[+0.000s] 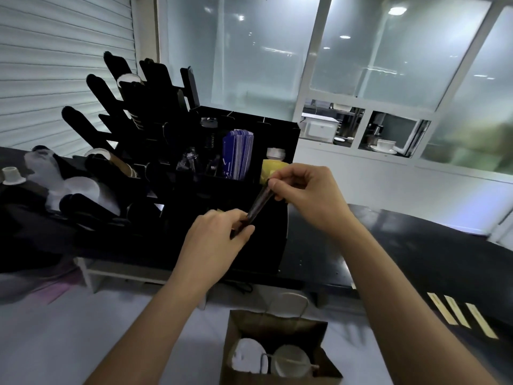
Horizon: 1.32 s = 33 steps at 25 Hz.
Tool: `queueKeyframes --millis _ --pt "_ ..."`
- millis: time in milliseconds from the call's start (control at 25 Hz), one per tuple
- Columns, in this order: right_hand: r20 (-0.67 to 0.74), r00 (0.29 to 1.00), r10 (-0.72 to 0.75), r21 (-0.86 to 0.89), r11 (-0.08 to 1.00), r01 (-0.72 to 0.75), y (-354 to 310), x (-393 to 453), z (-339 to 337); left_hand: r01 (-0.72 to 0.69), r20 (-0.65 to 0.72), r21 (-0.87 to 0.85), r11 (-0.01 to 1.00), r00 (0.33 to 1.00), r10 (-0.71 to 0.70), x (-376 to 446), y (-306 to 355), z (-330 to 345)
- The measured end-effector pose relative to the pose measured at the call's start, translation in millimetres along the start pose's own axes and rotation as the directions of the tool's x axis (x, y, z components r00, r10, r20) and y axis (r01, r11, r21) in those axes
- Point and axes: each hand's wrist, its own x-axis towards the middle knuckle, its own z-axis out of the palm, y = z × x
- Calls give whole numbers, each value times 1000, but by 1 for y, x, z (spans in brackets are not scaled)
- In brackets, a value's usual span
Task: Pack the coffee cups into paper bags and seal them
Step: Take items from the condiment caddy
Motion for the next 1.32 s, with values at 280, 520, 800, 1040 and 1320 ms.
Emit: queueKeyframes --millis 280,520,800,1040,1320 --pt "52 994 100 198 974 -108 14 -40 -10 31 84 -171 985 996 -16 -25 14 12" --pt "185 978 99 172 976 -132 30 -70 -9 27 143 -269 963 990 13 -43 26 20" --pt "133 988 85 167 980 -107 45 -99 -16 32 246 -217 976 969 23 -66 15 34" --pt "116 985 130 124 982 -144 55 -131 -30 21 225 -68 997 974 -5 -93 -8 43" --pt "133 976 172 -62 984 -165 65 -173 -13 -34 363 202 979 931 -43 -120 -21 65"
